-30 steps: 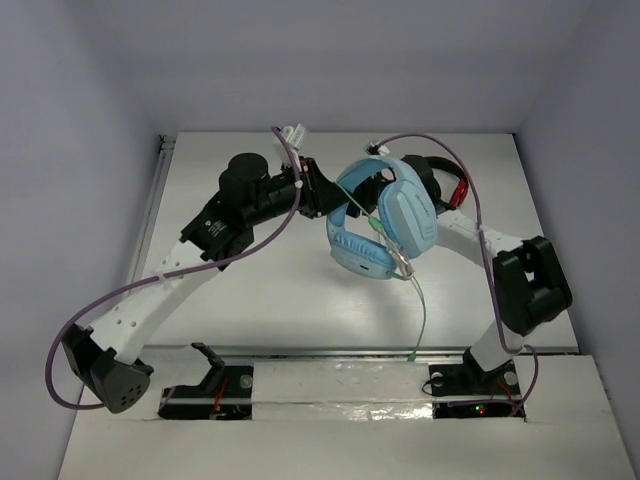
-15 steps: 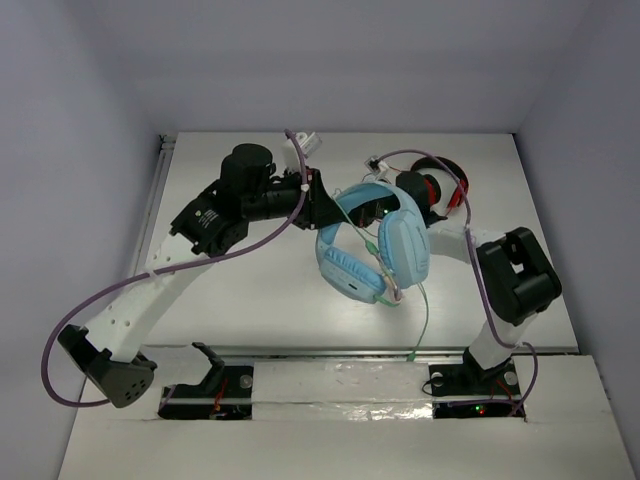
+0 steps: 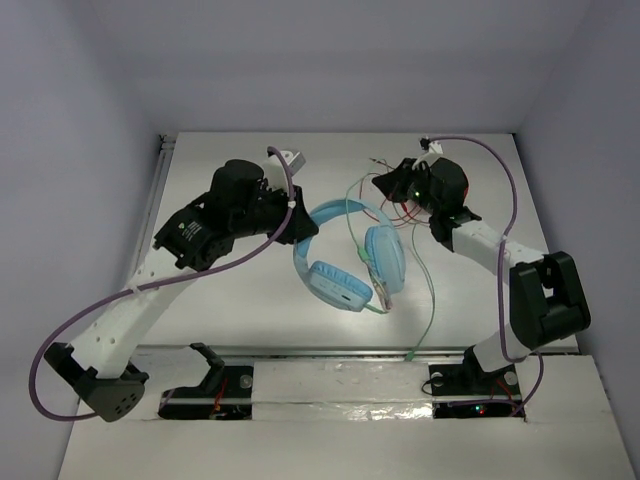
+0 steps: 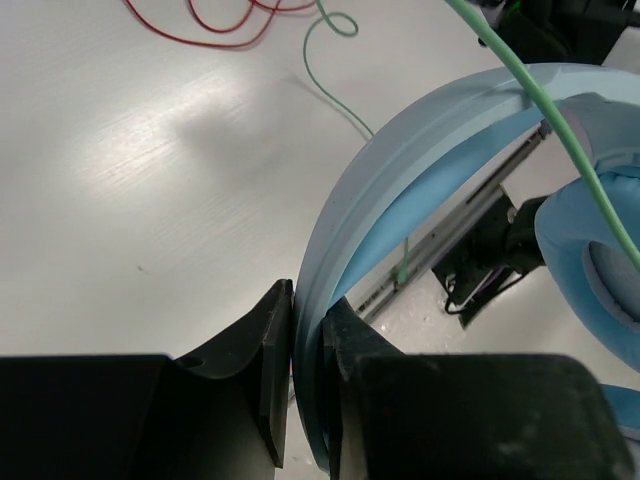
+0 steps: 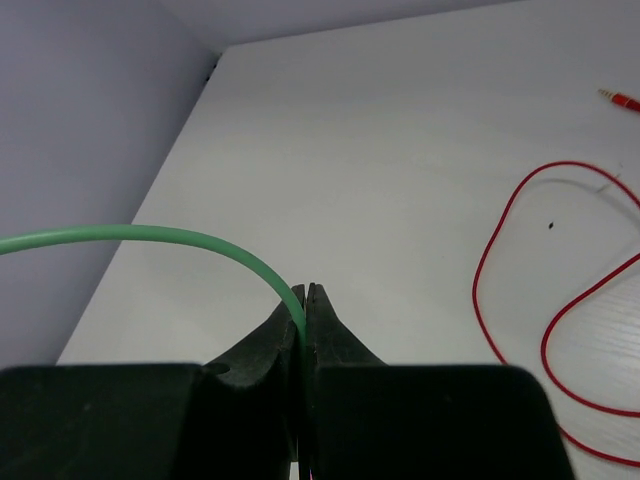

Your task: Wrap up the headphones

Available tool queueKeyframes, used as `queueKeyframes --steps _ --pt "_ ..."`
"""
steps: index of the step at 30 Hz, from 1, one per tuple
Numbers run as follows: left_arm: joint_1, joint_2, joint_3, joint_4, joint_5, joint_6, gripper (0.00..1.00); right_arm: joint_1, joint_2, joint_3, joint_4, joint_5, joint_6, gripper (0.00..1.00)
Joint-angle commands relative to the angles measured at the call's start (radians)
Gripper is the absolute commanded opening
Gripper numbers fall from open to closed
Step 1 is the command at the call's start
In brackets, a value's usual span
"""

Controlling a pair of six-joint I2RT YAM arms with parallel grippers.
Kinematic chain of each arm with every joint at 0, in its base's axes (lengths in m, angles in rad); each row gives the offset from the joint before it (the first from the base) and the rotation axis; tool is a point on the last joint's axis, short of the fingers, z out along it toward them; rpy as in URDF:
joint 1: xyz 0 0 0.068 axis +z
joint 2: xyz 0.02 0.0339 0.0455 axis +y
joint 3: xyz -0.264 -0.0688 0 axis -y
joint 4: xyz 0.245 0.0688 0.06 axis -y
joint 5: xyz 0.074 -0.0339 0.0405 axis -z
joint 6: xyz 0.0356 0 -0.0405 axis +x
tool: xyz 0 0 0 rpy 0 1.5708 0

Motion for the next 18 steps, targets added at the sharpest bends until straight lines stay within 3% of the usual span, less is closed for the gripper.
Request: queueKeyframes --steps 1,9,12,14,18 --pt "0.017 -0.058 0.081 0.081 -0.061 -0.023 0.0 0.007 -0.024 -0.035 0.019 -0.001 0.025 0.0" --pt "0.028 -0.081 0.041 0.331 -0.086 -0.115 0.0 0.038 -0.015 -0.045 0.022 -0.123 0.027 0.0" --pt "0.028 -0.061 0.065 0.324 -0.141 -0.101 0.0 0.047 -0.015 -0.061 0.079 -0.27 0.031 0.0" --pt "0.028 -0.047 0.078 0.327 -0.146 -0.101 0.0 0.047 0.001 -0.07 0.152 -0.397 0.053 0.08" --pt "0.028 -0.053 0.055 0.387 -0.225 -0.129 0.0 0.056 0.065 -0.076 0.248 -0.49 0.115 0.23"
